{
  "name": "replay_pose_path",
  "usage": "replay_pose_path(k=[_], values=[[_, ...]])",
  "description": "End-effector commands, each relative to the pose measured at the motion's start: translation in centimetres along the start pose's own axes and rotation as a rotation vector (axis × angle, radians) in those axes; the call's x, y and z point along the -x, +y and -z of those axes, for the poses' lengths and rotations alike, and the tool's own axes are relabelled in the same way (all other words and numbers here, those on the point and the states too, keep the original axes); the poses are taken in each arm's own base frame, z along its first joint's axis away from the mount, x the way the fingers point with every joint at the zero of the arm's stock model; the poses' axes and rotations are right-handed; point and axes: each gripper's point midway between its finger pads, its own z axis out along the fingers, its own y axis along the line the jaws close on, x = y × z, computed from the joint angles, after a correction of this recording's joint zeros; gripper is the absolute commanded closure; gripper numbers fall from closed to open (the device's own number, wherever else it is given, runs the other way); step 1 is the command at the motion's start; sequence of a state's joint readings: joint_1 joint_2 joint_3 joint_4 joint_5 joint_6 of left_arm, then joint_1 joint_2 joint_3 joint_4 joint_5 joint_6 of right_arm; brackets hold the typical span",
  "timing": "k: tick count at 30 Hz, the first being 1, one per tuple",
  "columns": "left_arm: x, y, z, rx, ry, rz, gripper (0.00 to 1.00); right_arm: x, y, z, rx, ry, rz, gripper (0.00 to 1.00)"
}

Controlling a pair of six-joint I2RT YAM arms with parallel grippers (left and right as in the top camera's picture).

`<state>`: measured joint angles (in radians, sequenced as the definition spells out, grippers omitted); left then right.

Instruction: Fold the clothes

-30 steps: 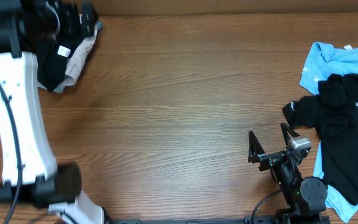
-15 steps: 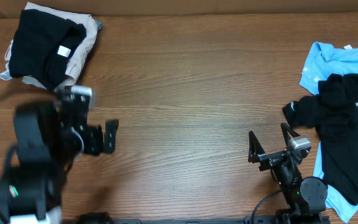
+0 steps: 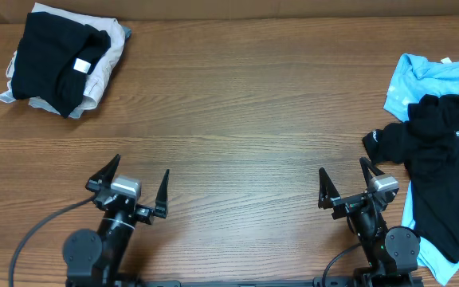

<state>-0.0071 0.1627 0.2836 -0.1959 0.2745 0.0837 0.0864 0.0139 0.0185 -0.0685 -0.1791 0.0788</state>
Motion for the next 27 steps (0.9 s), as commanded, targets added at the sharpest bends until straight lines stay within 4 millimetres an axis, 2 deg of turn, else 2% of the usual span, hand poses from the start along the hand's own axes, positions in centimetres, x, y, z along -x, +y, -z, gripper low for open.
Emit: replay_pose_path(k=[1,10,16,27], values=[[-1.3,-0.2,-0.1,0.0,-0.037,0.01,0.0,-0.1,-0.2,0.0,-0.006,-0.007,-0.005,0.0],[-4.1,0.9,-0.7,0.067,-0.084,-0.002,0.0,-0.1,-0.2,0.0,-0.006,-0.007,-0.005,0.0],[-6.6,0.6,-1.0,0.052,-0.014,0.031,0.0,-0.1,-0.2,0.0,-0.006,-0.007,-0.005,0.0],[-6.6,0.6,-1.0,0.05,-0.018,0.068,0.0,-0.1,-0.2,0.0,-0.006,-0.007,-0.005,0.0]])
